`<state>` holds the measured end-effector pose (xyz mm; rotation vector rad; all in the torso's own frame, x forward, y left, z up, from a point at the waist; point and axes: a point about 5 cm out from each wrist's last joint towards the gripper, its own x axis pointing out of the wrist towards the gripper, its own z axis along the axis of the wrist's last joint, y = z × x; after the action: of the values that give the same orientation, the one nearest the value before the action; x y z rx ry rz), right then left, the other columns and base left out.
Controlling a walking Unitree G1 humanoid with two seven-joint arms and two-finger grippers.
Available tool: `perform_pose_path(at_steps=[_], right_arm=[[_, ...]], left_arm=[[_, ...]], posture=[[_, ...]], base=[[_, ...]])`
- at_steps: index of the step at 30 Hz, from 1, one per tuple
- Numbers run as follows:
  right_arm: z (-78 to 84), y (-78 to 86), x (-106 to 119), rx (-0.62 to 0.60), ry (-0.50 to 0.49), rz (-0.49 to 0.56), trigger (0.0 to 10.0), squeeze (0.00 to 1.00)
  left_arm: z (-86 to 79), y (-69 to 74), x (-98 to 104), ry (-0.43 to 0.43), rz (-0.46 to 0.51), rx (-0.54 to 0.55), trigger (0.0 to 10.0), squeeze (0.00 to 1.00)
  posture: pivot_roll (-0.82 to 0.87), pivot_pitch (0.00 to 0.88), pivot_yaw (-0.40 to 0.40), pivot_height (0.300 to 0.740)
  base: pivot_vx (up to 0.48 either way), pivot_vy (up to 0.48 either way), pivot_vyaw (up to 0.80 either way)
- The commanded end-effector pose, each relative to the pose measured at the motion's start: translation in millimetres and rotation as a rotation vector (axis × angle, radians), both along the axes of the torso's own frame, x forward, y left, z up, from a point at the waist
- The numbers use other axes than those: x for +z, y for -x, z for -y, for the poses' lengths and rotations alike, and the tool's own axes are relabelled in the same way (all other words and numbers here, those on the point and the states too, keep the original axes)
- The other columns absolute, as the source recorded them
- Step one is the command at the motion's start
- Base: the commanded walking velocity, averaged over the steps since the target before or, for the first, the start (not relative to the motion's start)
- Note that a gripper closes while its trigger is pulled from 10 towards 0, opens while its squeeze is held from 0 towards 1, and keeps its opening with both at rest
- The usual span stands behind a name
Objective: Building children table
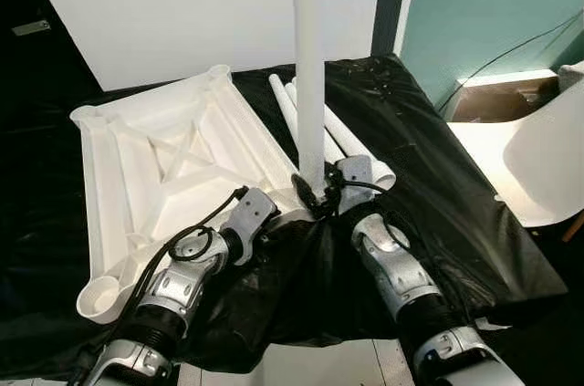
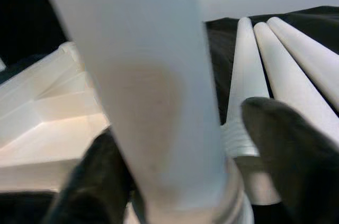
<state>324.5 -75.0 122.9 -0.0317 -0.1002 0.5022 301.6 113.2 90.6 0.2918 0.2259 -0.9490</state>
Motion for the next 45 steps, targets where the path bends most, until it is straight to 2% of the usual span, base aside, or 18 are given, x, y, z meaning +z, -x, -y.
perform_pose_path(at_steps=[1,2,10,17,18,22,23,24,25,26,27,32,33,34,35,39,40,45], right_arm=[[5.2,-2.0,3,0.015,-0.001,0.0,10.0,1.0],[8.1,-3.8,5,0.037,0.011,0.012,10.0,0.0],[19.7,-12.9,20,0.211,0.113,0.077,10.0,0.0],[19.6,-15.5,20,0.333,0.187,0.049,10.0,0.0],[19.6,-16.6,18,0.345,0.181,0.024,0.0,0.0],[19.2,-18.1,14,0.35,0.171,-0.011,0.0,0.0],[18.8,-18.3,13,0.353,0.167,-0.019,0.0,0.0],[18.8,-18.3,13,0.353,0.167,-0.019,0.0,0.0],[18.4,-18.0,11,0.355,0.165,-0.022,0.0,0.0],[18.4,-18.0,11,0.355,0.165,-0.022,0.0,0.0],[18.2,-17.2,10,0.355,0.152,-0.03,0.0,0.0],[18.9,-16.8,8,0.355,0.146,-0.035,0.0,0.0],[19.2,-16.7,7,0.351,0.141,-0.042,0.0,0.0],[19.5,-16.8,6,0.349,0.137,-0.048,0.0,0.0],[19.7,-16.8,5,0.345,0.131,-0.055,0.0,0.0],[18.3,-16.7,-1,0.226,0.042,-0.088,0.0,0.0],[16.0,-13.1,-4,0.141,0.021,-0.062,0.0,0.0],[6.4,-1.8,-13,0.015,-0.023,-0.039,0.0,0.0]], left_arm=[[-4.4,9.6,-21,-0.045,-0.092,-0.011,10.0,0.0],[-4.0,9.9,-21,-0.046,-0.094,-0.012,10.0,0.0],[0.9,9.2,-22,-0.042,-0.095,-0.02,10.0,0.0],[1.3,8.0,-22,-0.044,-0.089,-0.021,10.0,0.0],[1.1,7.8,-21,-0.044,-0.088,-0.02,10.0,0.0],[0.7,8.6,-21,-0.041,-0.089,-0.023,10.0,0.0],[0.4,9.6,-21,-0.038,-0.091,-0.026,4.3,0.0],[0.4,9.6,-21,-0.038,-0.091,-0.026,4.3,0.0],[0.4,10.9,-21,-0.037,-0.092,-0.032,3.1,0.0],[0.4,10.9,-21,-0.037,-0.092,-0.032,3.1,0.0],[0.8,13.0,-21,-0.033,-0.095,-0.044,0.0,0.0],[1.5,13.0,-21,-0.032,-0.095,-0.048,0.0,0.0],[2.0,12.2,-21,-0.031,-0.093,-0.048,2.3,0.0],[2.4,11.7,-21,-0.031,-0.091,-0.047,2.3,0.0],[2.6,10.9,-20,-0.031,-0.09,-0.044,10.0,0.0],[2.3,9.1,-19,-0.031,-0.087,-0.036,10.0,0.0],[1.8,8.7,-19,-0.031,-0.087,-0.034,10.0,0.0],[0.9,8.8,-19,-0.031,-0.087,-0.03,10.0,0.0]], posture=[[-0.04,0.0,0.061,0.74],[-0.04,0.0,0.061,0.74],[-0.05,0.0,0.058,0.74],[-0.04,0.0,0.056,0.74],[-0.04,0.0,0.055,0.74],[-0.03,0.0,0.052,0.74],[-0.03,0.0,0.053,0.74],[-0.03,0.0,0.053,0.74],[-0.03,0.0,0.055,0.74],[-0.03,0.0,0.055,0.74],[-0.04,0.0,0.058,0.74],[-0.04,0.0,0.06,0.74],[-0.04,0.0,0.062,0.74],[-0.04,0.0,0.062,0.74],[-0.04,0.0,0.062,0.74],[-0.04,0.0,0.059,0.74],[-0.04,0.0,0.06,0.74],[-0.04,0.0,0.061,0.74]], base=[[0.0,0.0,0.0],[0.0,0.0,0.0],[0.0,0.0,0.0],[0.0,0.0,0.0],[0.0,0.0,0.0],[0.0,0.0,0.0],[0.0,0.0,0.0],[0.0,0.0,0.0],[0.0,0.0,0.0],[0.0,0.0,0.0],[0.0,0.0,0.0],[0.0,0.0,0.0],[0.0,0.0,0.0],[0.0,0.0,0.0],[0.0,0.0,0.0],[0.0,0.0,0.0],[0.0,0.0,0.0],[0.0,0.0,0.0]])
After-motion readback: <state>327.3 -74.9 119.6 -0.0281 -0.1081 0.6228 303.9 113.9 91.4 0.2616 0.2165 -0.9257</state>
